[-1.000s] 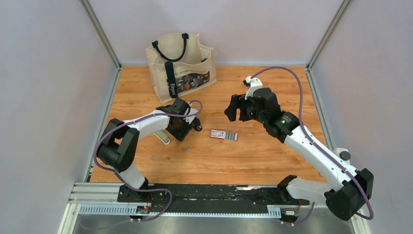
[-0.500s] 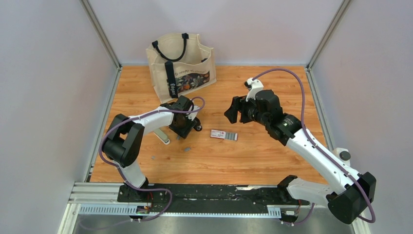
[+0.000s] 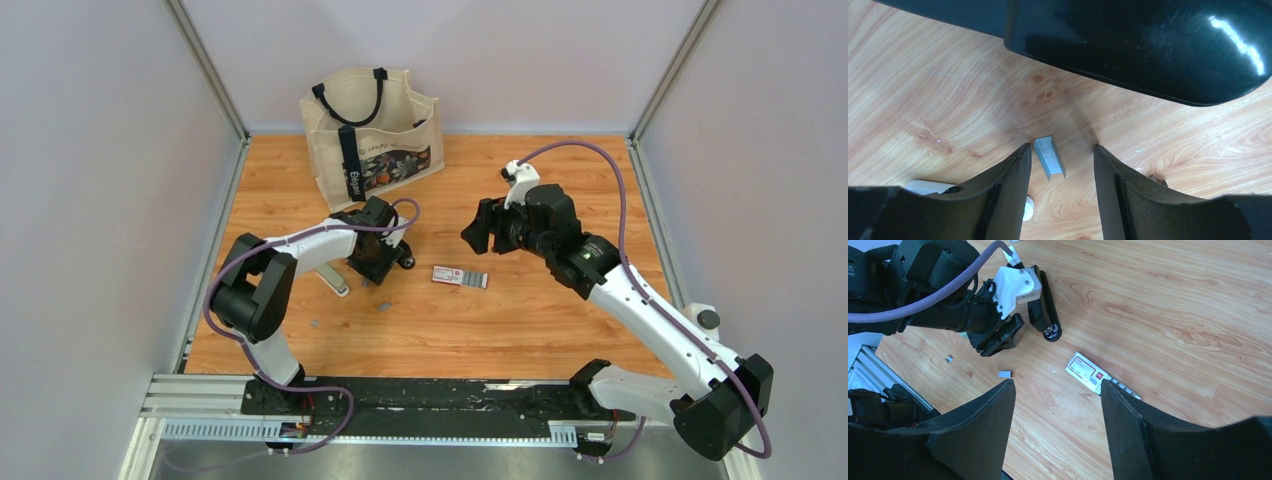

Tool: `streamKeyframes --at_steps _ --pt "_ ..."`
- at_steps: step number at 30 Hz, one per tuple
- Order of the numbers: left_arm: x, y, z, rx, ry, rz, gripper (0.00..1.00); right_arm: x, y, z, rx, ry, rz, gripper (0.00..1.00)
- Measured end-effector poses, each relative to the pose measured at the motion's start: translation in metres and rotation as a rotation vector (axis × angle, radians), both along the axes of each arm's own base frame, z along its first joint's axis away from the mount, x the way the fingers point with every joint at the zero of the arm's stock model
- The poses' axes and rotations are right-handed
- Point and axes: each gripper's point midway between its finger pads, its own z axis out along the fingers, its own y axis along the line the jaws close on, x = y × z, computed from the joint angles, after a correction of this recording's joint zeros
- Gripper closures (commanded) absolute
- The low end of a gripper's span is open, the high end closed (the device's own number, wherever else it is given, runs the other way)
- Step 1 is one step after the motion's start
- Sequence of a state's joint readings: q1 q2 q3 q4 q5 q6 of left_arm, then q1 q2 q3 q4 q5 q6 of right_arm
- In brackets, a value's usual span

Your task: Unload the staples from the stapler

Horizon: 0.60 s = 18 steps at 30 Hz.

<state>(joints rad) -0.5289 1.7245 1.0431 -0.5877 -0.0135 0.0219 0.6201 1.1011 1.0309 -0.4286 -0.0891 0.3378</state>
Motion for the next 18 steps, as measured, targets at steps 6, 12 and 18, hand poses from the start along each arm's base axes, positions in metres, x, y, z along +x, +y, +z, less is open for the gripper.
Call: streamKeyframes --at_steps 6,12,18 --pt "-0.0009 -0.0021 -0.0007 -0.008 0.014 0.015 0.56 -0.0017 -0.0005 -0.0002 -0.012 0.0 0.012 0.41" --pt "0.0003 -0.0037 -0.001 -0.012 0.017 0.02 0.68 -0.0034 -0.0018 0.0026 -0.024 0.0 0.02 0.46" --pt "0.001 -0.004 -0.0009 -0.014 0.014 0.02 0.76 -0.0035 -0.0019 0.0037 -0.027 -0.002 0.022 0.49"
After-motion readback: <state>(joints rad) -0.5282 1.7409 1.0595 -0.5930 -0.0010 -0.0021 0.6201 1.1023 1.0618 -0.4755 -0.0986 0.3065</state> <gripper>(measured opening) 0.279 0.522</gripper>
